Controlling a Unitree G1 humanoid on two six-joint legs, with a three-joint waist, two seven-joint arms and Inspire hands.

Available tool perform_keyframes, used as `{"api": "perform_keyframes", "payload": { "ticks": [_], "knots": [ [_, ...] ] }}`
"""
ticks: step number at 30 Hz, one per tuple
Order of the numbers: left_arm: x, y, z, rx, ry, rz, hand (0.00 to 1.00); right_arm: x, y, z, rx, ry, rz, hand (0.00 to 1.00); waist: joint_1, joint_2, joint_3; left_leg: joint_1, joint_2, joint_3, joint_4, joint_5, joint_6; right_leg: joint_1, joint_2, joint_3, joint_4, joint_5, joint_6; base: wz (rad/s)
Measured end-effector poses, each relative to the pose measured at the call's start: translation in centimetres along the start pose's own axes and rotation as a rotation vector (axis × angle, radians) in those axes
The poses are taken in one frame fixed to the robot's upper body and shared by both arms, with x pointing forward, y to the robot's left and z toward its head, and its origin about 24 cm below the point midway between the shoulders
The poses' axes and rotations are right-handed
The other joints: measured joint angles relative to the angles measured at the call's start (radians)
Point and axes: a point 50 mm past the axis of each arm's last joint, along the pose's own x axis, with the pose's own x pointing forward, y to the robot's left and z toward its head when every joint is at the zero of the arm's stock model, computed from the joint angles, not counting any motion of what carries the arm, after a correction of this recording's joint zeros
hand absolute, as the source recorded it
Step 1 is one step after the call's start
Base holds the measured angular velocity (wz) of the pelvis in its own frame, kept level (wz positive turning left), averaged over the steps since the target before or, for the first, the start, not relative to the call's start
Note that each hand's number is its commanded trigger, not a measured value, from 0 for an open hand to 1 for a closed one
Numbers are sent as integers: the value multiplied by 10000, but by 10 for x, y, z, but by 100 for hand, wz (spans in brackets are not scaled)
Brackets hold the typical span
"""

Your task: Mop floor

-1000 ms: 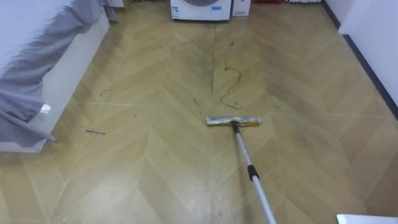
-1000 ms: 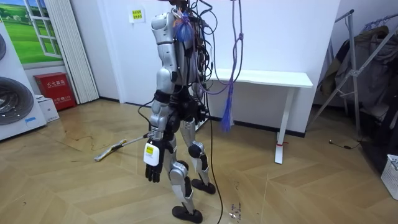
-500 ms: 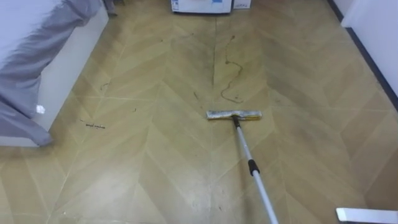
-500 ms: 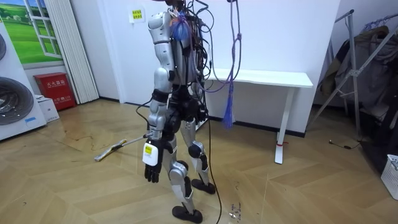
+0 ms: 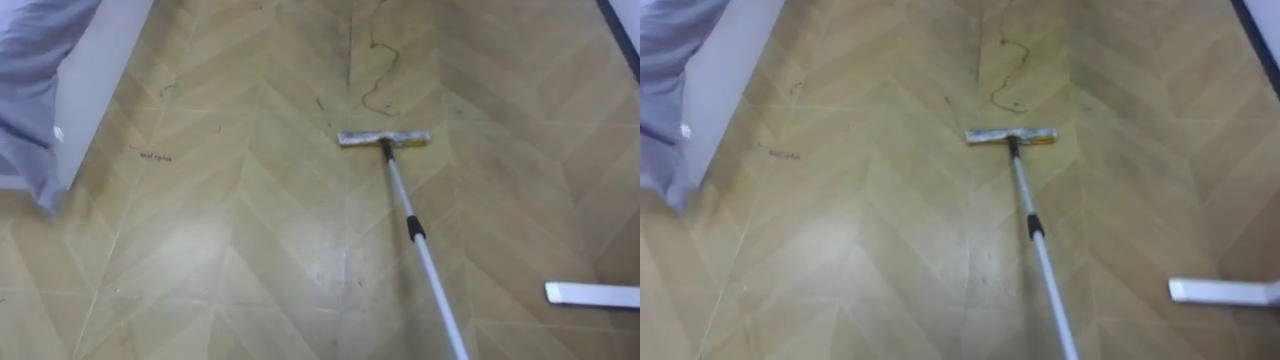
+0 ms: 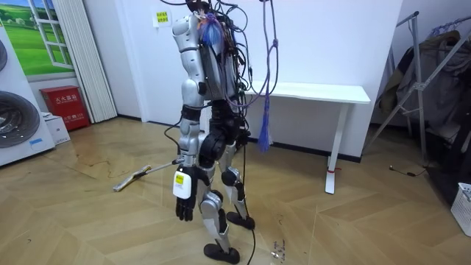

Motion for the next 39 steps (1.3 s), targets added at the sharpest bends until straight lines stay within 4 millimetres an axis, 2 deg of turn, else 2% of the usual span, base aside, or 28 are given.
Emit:
{"api": "perform_keyframes", "payload": {
  "ticks": [5, 8, 10, 12, 14, 16, 17, 18, 19, 20, 21, 22, 23, 24, 25, 26, 27, 28, 30, 31, 32, 33, 34, 35, 36, 37, 38, 39],
  "knots": [
    [0, -1, 2, -2, -12, 301, 0, 0, -1, -4, 644, 120, -112, 100, -15, -25, 11, -1344, -103, -38, 939, -16, -29, -1452, -303, -65, 1308, -397, -174, 15],
    [-1, -2, 4, 184, -71, 467, 0, 0, 2, -5, 1051, 159, -35, 100, 64, 22, -13, -2248, -51, -124, 1806, -121, -179, -2229, -316, -111, 1944, -602, -272, 14],
    [-1, -5, 6, 156, -110, 479, 0, 0, 2, -7, 1317, 213, -50, 100, 256, 83, -15, -2723, 30, -121, 2406, -313, -221, -2643, -292, -137, 2445, -744, -345, 0],
    [-1, -6, 6, -196, -20, 412, 0, 0, 5, -9, 1522, 338, -53, 100, 542, 122, -21, -3200, 108, -137, 3295, -575, -309, -2992, -212, -182, 3239, -1073, -482, -2],
    [-1, -7, 5, -450, 21, 364, 0, 0, 6, -6, 1672, 332, -129, 100, 603, 147, -42, -3677, 103, -179, 4118, -648, -394, -3344, -289, -188, 3933, -1388, -626, 11],
    [-1, -9, 5, -624, 56, 279, 0, 0, 2, 3, 1782, 204, -268, 100, 846, 171, -54, -4266, 197, -165, 5186, -616, -430, -3708, -285, -143, 4643, -1658, -732, -8],
    [-1, -10, 5, -795, 90, 293, 0, -1, -3, 11, 1775, 42, -375, 100, 1074, 178, -74, -4827, 336, -135, 6144, -302, -574, -3967, -270, -112, 5088, -1881, -799, -15],
    [-1, -9, 4, -911, 120, 323, 0, -2, -10, 24, 1808, -224, -486, 100, 1147, 129, -42, -5577, 352, -136, 7219, 592, -570, -4185, -258, -60, 5476, -1980, -885, -16],
    [-2, -10, 3, -1193, 152, 301, 0, -4, -19, 38, 1970, -527, -571, 100, 1319, -15, 25, -6486, 348, -82, 8596, 1989, -599, -4369, -228, 82, 5858, -2066, -1032, -17],
    [-2, -12, 3, -1288, 164, 228, 0, -6, -26, 44, 2025, -667, -650, 100, 1478, -33, 33, -6924, 330, 9, 9517, 2689, -747, -4458, -229, 151, 6049, -2096, -1133, -41],
    [-2, -15, 2, -1513, 141, 90, 0, -9, -38, 58, 2076, -1035, -798, 100, 1744, -36, 32, -7721, 330, 290, 11323, 2931, -654, -4549, -286, 219, 6311, -2083, -1341, -53],
    [-3, -16, -2, -1773, 177, 23, 0, -14, -46, 76, 2062, -1554, -831, 100, 1908, -67, 51, -8450, 306, 653, 12801, 2818, -566, -4587, -294, 323, 6358, -2064, -1378, -48],
    [-2, -15, -2, -1880, 166, 35, 0, -16, -50, 83, 2052, -1739, -928, 100, 1957, -152, 102, -8697, 297, 865, 13167, 2702, -433, -4588, -302, 451, 6341, -2054, -1397, -31],
    [-2, -13, -8, -1932, 199, 81, 0, -19, -54, 91, 2108, -1954, -748, 100, 2020, -343, 201, -8987, 291, 1089, 13230, 2393, -260, -4571, -346, 682, 6227, -2074, -1356, -12],
    [-2, -12, -8, -1971, 92, 99, 0, -20, -55, 95, 2222, -2162, -517, 100, 2017, -499, 217, -8976, 276, 1116, 12516, 2014, -225, -4539, -443, 810, 6064, -2141, -1222, 0],
    [-2, -11, -9, -1969, 79, 95, 0, -20, -55, 95, 2343, -2235, -421, 100, 2022, -529, 210, -8852, 277, 1103, 11889, 1891, -288, -4525, -474, 853, 5990, -2154, -1197, 19],
    [-2, -11, -9, -1977, 41, -10, 0, -19, -54, 91, 2481, -2221, -306, 100, 1962, -480, 192, -8430, 286, 1065, 10125, 1666, -303, -4481, -433, 883, 5850, -2268, -973, 27],
    [-1, -10, -9, -1995, 35, -37, 0, -18, -53, 87, 2561, -2153, -250, 100, 1923, -463, 182, -8100, 282, 1053, 9117, 1600, -315, -4474, -418, 902, 5822, -2309, -892, 41],
    [-1, -9, -11, -1914, 85, -305, 0, -9, -47, 55, 3162, -1481, 24, 100, 1773, -208, 40, -6535, 272, 881, 5214, 1450, -255, -4256, -191, 882, 5781, -2447, -619, 44],
    [-1, -9, -11, -1900, 115, -387, 0, -7, -46, 43, 3201, -1201, 73, 100, 1730, -157, 8, -6149, 260, 864, 4623, 1417, -242, -4155, -189, 870, 5784, -2494, -528, 42],
    [-1, -10, -13, -1670, 157, -523, 0, -4, -44, 20, 3247, -572, 72, 100, 1551, -86, -37, -5561, 215, 906, 3969, 1018, -47, -3879, -217, 865, 5747, -2641, -323, 46],
    [-1, -9, -9, -1544, 112, -572, 0, -1, -42, -5, 3149, 79, -21, 100, 1322, -22, -93, -5358, -30, 1021, 3902, 661, 339, -3583, -455, 911, 5625, -2773, -190, 38],
    [-1, -10, -12, -1522, 182, -633, 0, -1, -42, -18, 3041, 398, -86, 100, 1295, -69, -111, -5280, -110, 1102, 3904, 489, 518, -3443, -539, 961, 5506, -2732, -60, 16],
    [-1, -11, -11, -1543, 177, -690, 0, -1, -43, -40, 2879, 1008, -214, 100, 1242, -11, -256, -5178, -306, 1152, 4010, 11, 846, -3327, -723, 984, 5546, -2655, 85, -12],
    [0, -8, -4, -1569, 7, -599, 0, -2, -44, -56, 2771, 1448, -317, 100, 1185, 66, -219, -5123, -505, 1126, 4320, -380, 1017, -3743, -828, 1048, 6541, -2081, 96, -13],
    [0, -7, -2, -1607, -47, -556, 0, -3, -44, -63, 2704, 1633, -344, 100, 1176, 161, -210, -5093, -546, 1090, 4552, -605, 1049, -4014, -818, 1231, 7180, -1545, 52, -8],
    [0, -6, 0, -1697, -185, -378, 0, -3, -39, -77, 2656, 1979, -348, 100, 1026, 333, -173, -4927, -553, 1041, 4930, -1094, 1172, -4546, -671, 1624, 8278, -466, 207, -9],
    [0, -2, 3, -1785, -333, -158, 0, -3, -30, -82, 2680, 2165, -188, 100, 949, 436, -177, -4799, -568, 1045, 5119, -1463, 1263, -5004, -454, 1855, 8946, -134, 263, -10]
  ]
}}
